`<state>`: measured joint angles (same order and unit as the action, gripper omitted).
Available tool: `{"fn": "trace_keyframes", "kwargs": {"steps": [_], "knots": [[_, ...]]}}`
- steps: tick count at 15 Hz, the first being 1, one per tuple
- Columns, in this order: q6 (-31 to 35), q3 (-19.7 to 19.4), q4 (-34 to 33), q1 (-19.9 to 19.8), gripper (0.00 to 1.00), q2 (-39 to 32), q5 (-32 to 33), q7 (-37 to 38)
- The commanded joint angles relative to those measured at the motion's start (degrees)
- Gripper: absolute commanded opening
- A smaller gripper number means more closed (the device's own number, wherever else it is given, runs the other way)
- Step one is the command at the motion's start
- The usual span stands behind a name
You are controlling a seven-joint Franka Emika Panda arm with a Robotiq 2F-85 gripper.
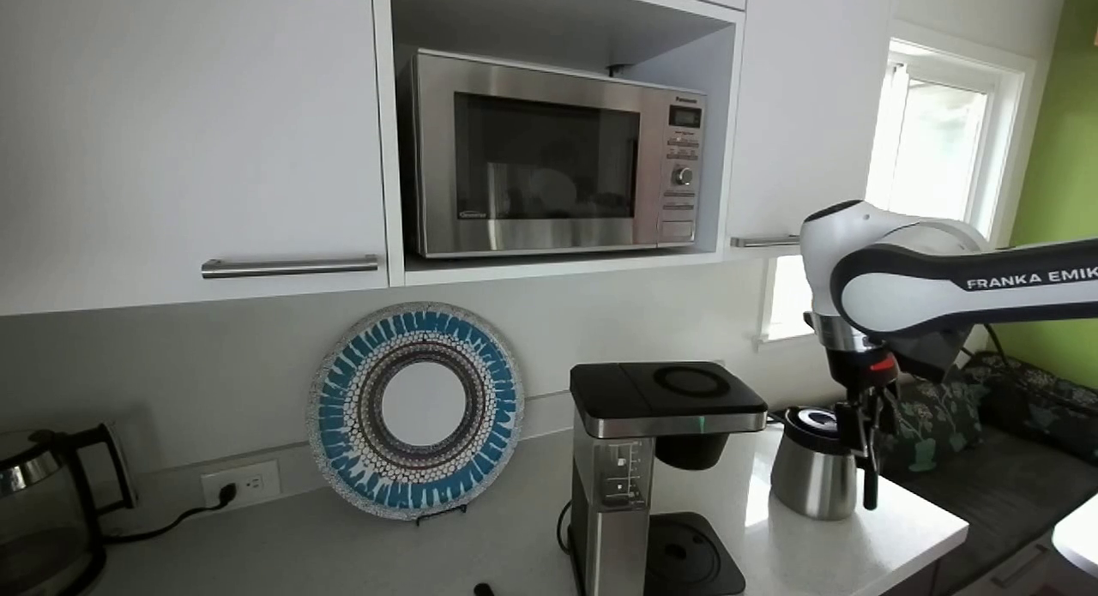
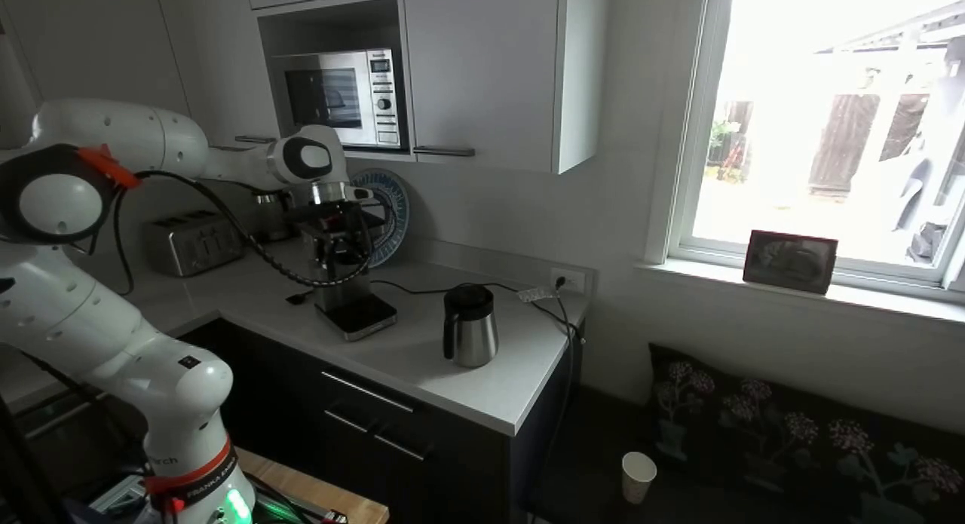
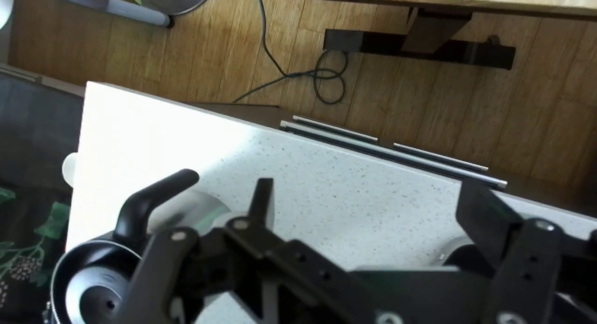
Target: Turn the kettle around making the handle face the coffee machine
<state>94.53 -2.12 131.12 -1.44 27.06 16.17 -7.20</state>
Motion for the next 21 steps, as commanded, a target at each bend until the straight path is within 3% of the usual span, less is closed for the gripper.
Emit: {"fn": "trace_keyframes", "kwargs": {"steps": [1, 6, 7, 13, 14, 21], "knots": [[3.1, -4.4, -1.3, -2.2, 1.00, -3.0, 1.7, -3.8], [15.1, -11.1, 0.4, -3.7, 1.00, -5.3, -1.1, -15.0], [11.9, -8.8, -0.4, -3.9, 1.00, -4.4, 0.0, -11.6], [11.3, -8.7, -1.4, -4.6, 1.00, -6.2, 1.3, -12.8], [13.3, -8.9, -2.0, -5.9, 1.00, -7.9, 3.2, -9.8], [16.5, -13.6, -6.9, -9.0, 1.00, -16.3, -1.7, -12.5]]}}
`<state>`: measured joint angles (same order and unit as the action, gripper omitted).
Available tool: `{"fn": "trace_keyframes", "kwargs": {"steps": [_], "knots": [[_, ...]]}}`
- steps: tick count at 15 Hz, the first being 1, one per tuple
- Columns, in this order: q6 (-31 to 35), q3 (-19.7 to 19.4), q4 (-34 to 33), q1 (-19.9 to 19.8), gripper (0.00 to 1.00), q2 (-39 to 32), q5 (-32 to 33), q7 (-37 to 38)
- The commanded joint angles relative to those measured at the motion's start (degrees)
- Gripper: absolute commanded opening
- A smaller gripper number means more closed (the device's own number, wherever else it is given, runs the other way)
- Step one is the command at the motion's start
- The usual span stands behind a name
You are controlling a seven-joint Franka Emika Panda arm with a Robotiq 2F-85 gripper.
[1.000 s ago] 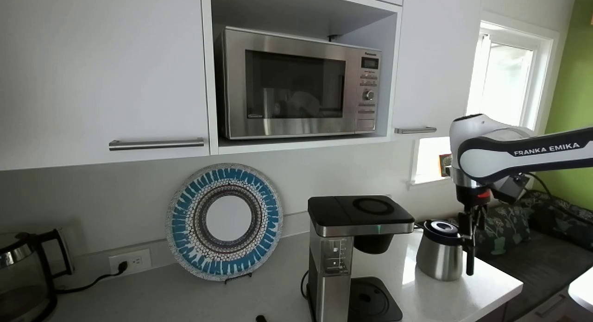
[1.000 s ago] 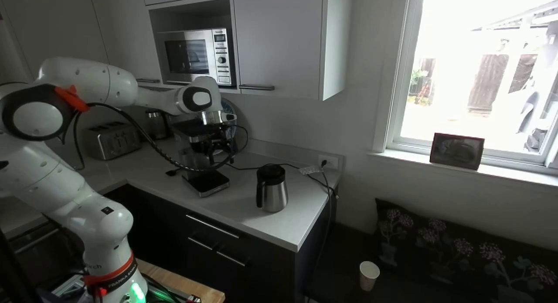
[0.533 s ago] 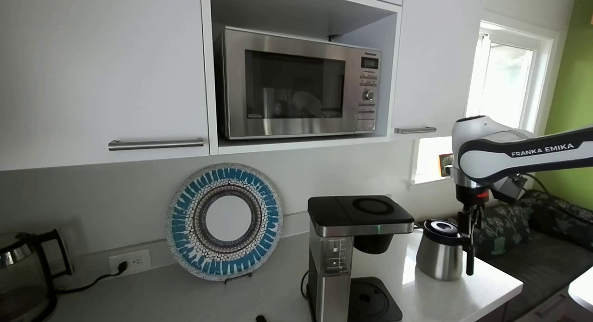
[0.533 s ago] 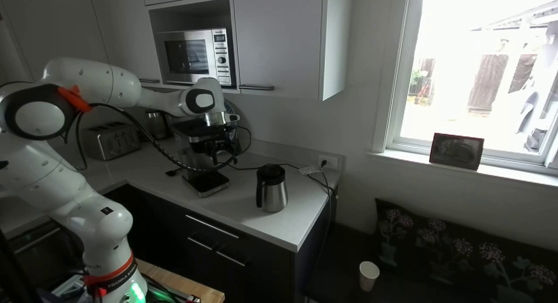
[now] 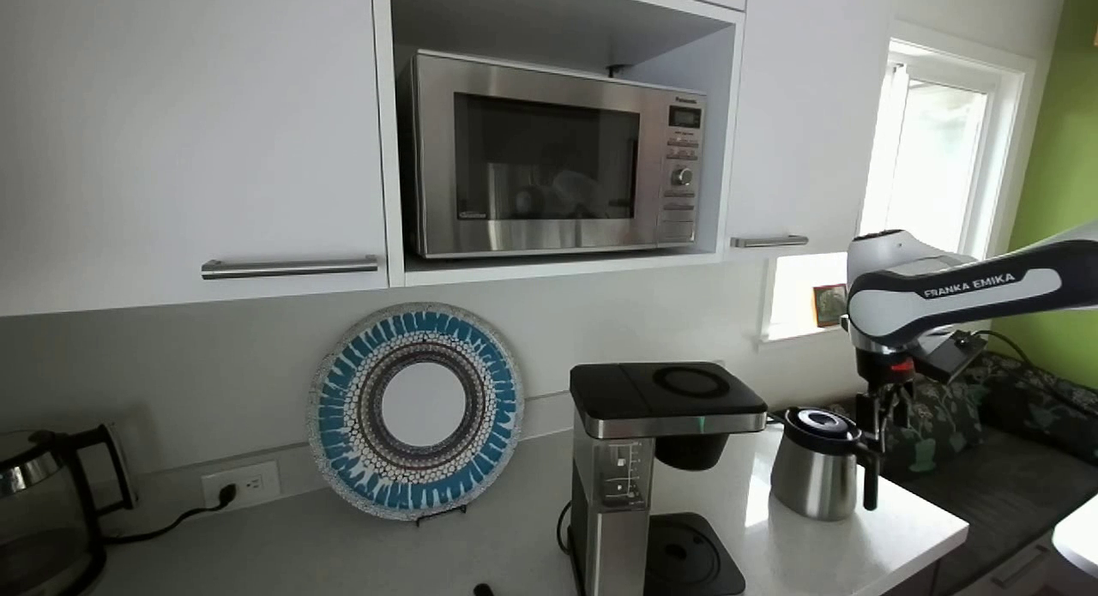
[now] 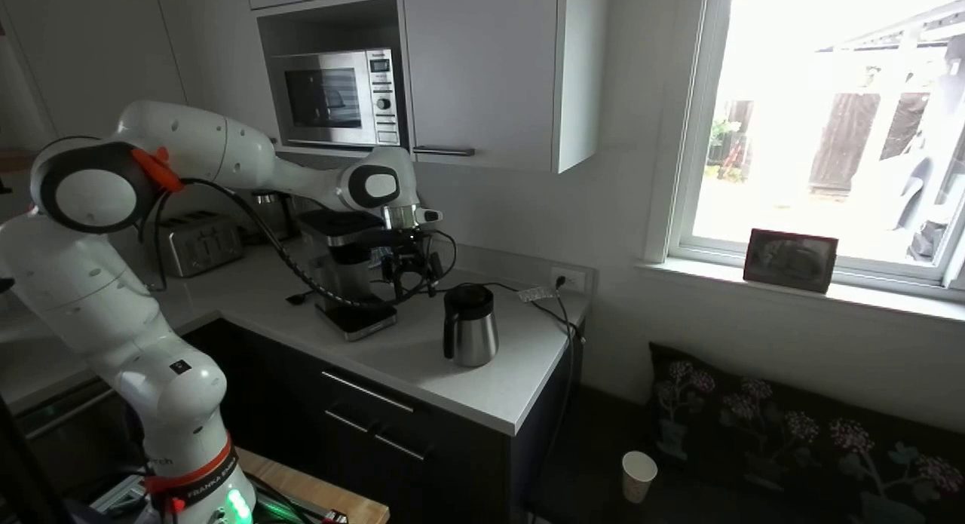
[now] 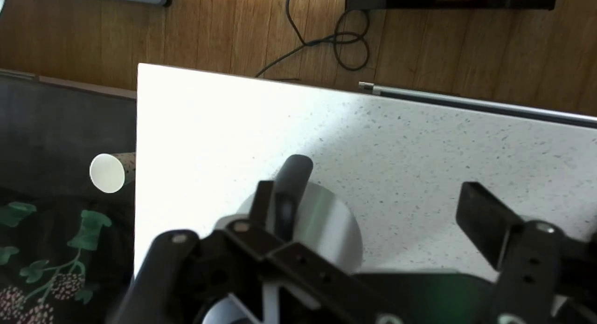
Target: Turn the kettle around making the handle face the coffee machine
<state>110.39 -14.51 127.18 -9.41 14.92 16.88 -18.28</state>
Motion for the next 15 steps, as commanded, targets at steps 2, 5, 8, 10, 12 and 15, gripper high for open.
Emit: {"fn": "trace_keyframes", "kwargs": {"steps": [2, 5, 8, 10, 12, 15], "knots": [[0.1, -2.0, -4.7, -1.8, 1.00, -6.7, -3.0, -2.2], [-0.6, -2.4, -6.8, -2.8, 1.00, -10.0, -3.8, -3.2], [-0.1, -2.5, -8.2, -3.7, 1.00, -12.7, -4.0, -4.5], [0.5, -2.7, -8.9, -4.3, 1.00, -14.3, -6.0, -6.6], [1.4, -2.5, -9.2, -4.9, 1.00, -15.3, -7.6, -8.4], [1.8, -2.2, -9.8, -5.4, 1.00, -16.7, -8.7, -9.4]]}}
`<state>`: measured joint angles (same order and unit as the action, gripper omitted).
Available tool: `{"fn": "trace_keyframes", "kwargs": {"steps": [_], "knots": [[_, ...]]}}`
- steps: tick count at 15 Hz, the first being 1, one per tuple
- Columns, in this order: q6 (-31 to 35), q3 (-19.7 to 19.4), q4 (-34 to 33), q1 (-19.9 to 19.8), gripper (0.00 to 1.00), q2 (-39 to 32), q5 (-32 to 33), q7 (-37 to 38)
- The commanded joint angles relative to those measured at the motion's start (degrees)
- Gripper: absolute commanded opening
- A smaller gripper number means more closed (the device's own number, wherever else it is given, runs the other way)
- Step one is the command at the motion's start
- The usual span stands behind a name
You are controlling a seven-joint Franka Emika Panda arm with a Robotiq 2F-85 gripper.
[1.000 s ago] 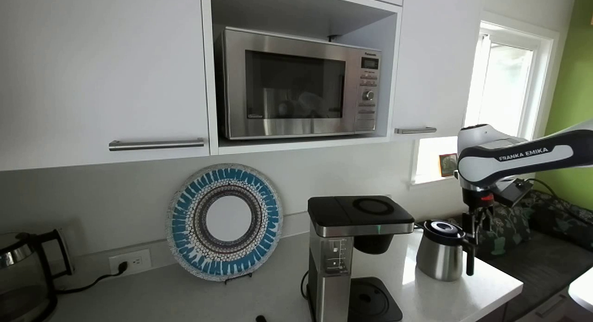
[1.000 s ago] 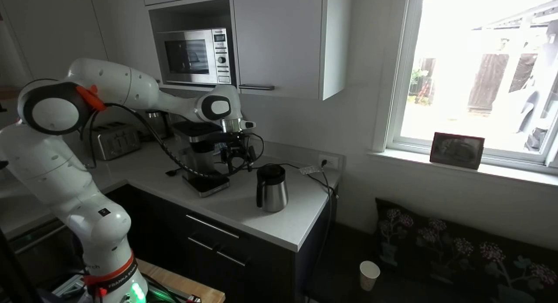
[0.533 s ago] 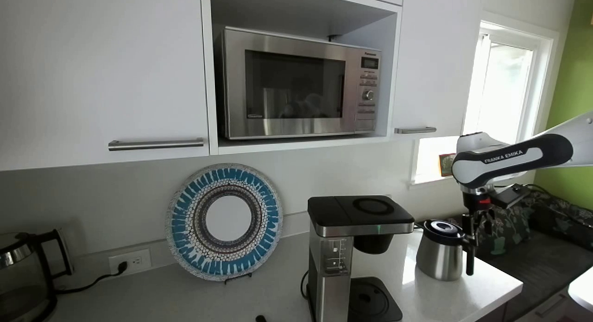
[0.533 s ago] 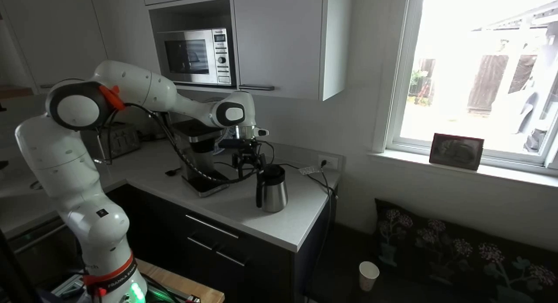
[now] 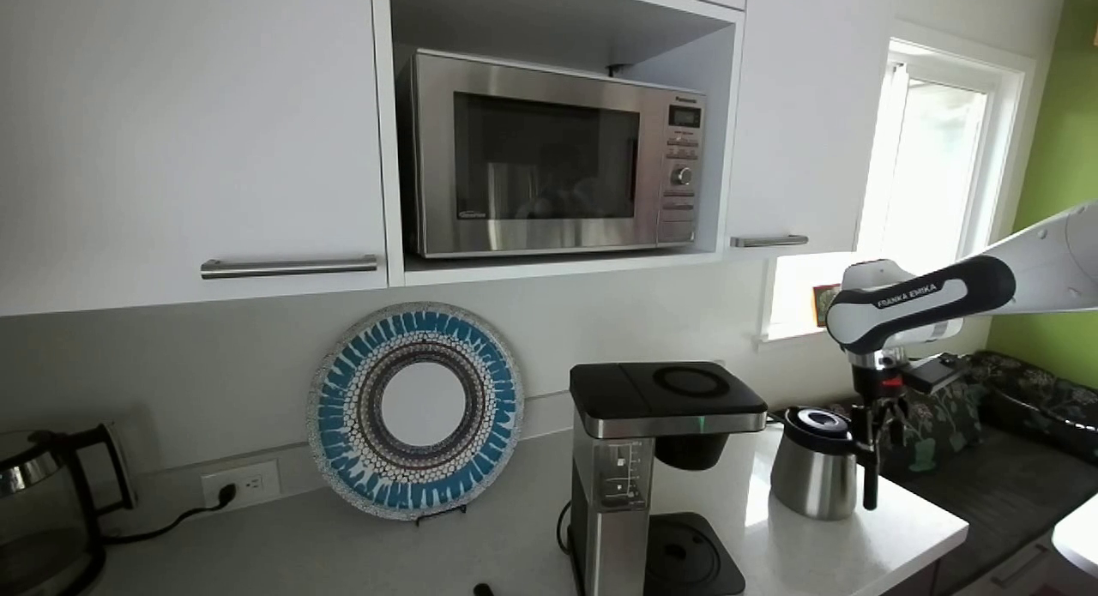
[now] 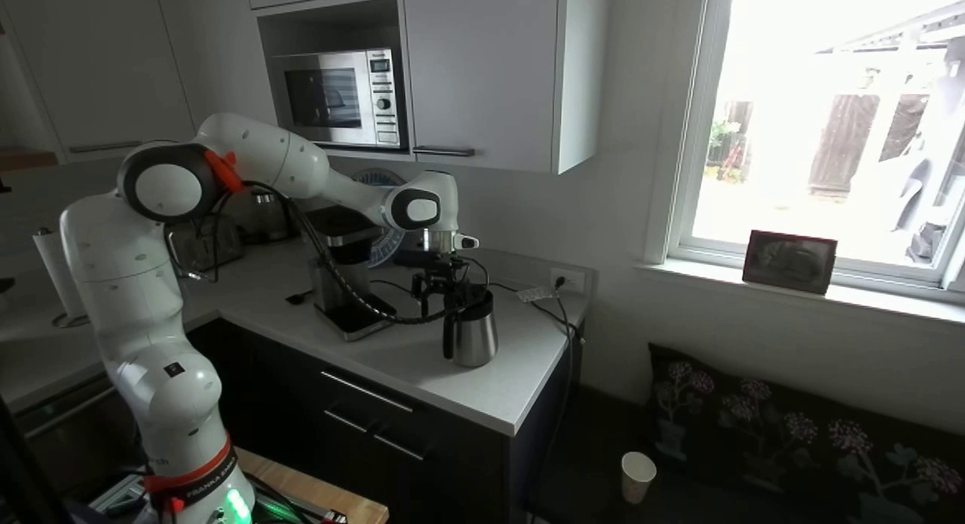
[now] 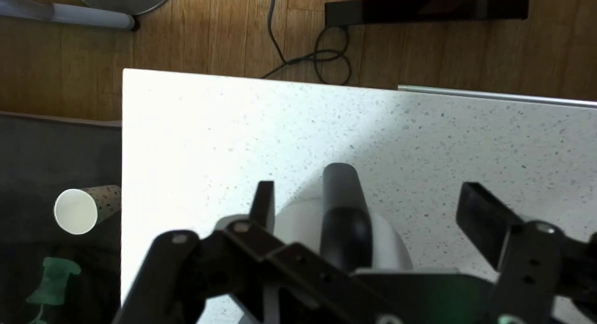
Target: Turn the kettle around making the handle face the coffee machine
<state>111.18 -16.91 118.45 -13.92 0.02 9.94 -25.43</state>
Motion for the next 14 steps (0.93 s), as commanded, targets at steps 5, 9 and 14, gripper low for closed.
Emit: {"fn": "trace_keyframes", "kwargs": {"steps": [5, 9, 14], "knots": [[5.8, 0.4, -0.9, -1.5, 1.00, -3.2, -4.3, -2.3], [8.5, 0.6, -0.7, -1.8, 0.71, -3.9, -7.0, -2.5], [8.3, 0.8, -0.6, -1.8, 0.31, -4.1, -7.5, -2.9]]}}
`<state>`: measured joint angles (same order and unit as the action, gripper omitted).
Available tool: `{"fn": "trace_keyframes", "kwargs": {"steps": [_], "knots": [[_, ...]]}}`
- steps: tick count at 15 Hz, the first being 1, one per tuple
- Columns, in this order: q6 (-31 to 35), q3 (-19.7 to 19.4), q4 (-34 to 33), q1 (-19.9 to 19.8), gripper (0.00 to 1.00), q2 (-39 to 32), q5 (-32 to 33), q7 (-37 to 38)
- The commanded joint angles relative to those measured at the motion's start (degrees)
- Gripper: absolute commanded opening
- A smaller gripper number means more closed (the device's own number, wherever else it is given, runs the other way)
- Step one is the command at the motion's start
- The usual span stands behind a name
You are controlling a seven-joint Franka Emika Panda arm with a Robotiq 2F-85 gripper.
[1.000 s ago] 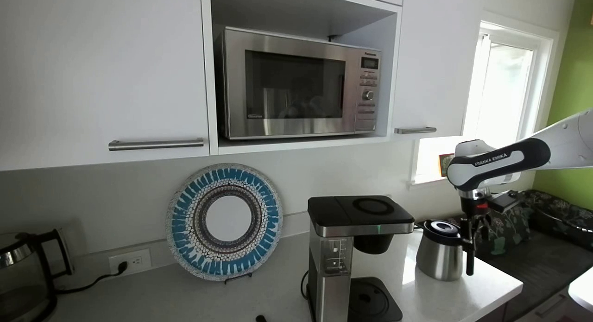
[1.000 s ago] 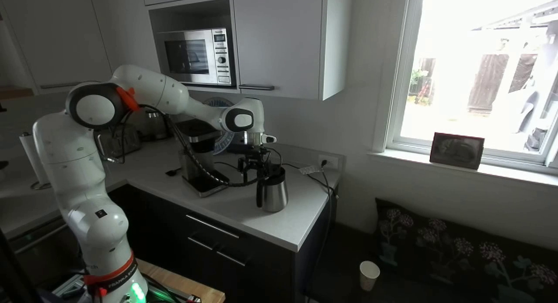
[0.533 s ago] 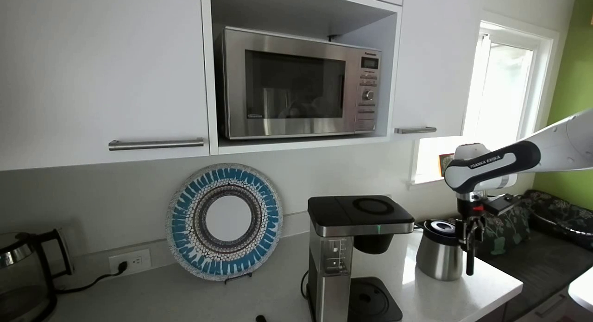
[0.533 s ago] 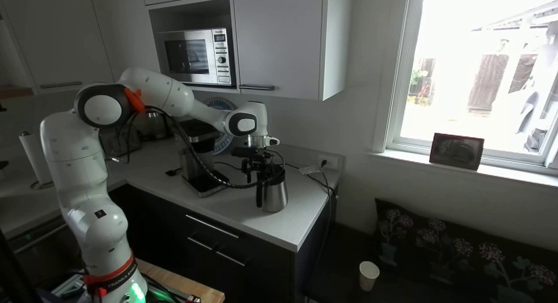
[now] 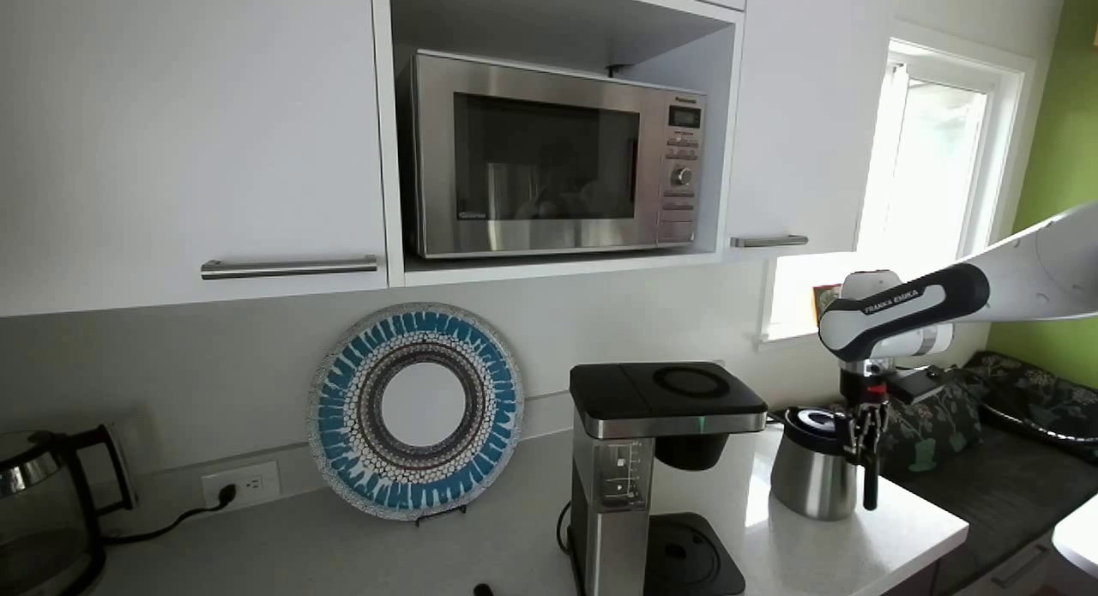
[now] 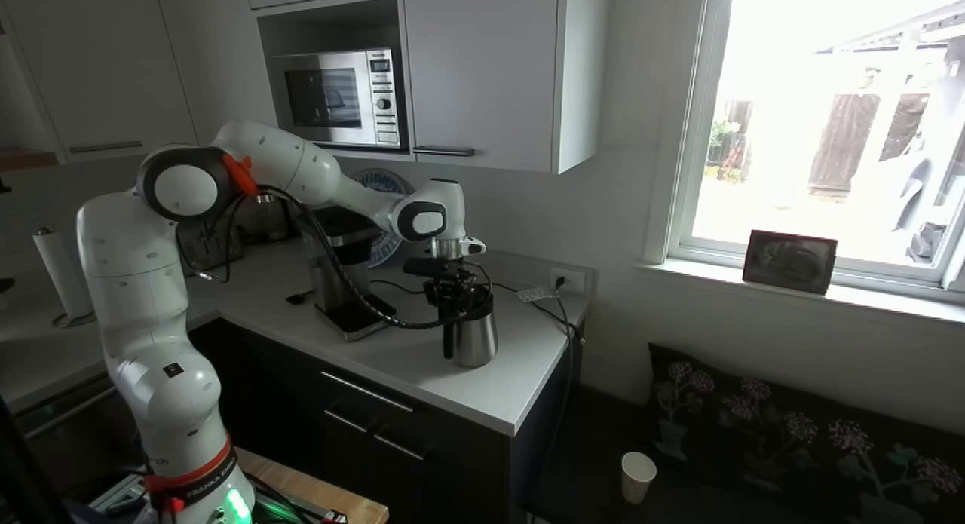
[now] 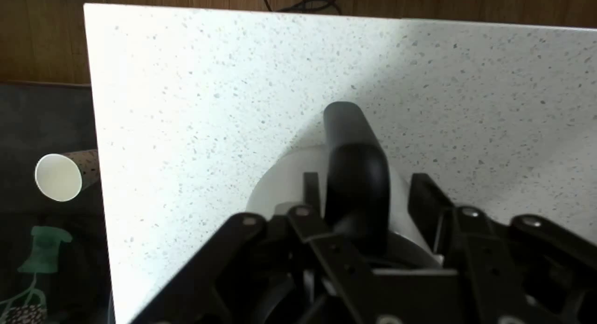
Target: Turn the kettle around making the handle face the coffee machine
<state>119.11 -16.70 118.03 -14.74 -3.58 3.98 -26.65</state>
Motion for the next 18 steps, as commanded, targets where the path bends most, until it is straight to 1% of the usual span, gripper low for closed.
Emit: {"fn": "trace_keyframes", "kwargs": {"steps": [1, 2, 3, 8, 11, 13, 15, 18], "knots": [[0.2, 0.6, -0.3, -0.9, 0.23, -0.4, -1.2, -1.3], [0.4, 0.7, -0.2, -0.8, 0.15, -0.2, -0.9, -0.8], [0.1, 0.7, -0.3, -0.7, 0.09, -0.1, -0.7, -0.1], [-0.1, 1.2, -0.1, -0.2, 0.09, 0.3, -0.3, 3.4], [0.5, 1.9, 0.1, 0.3, 0.09, 0.5, -0.5, 9.3], [0.4, 2.3, 0.0, 0.7, 0.09, 0.4, 0.0, 15.4], [-0.5, 2.7, -0.4, 1.2, 0.09, 0.3, 0.8, 23.3], [-1.2, 3.3, -0.9, 1.8, 0.09, 0.2, 0.9, 32.1]]}}
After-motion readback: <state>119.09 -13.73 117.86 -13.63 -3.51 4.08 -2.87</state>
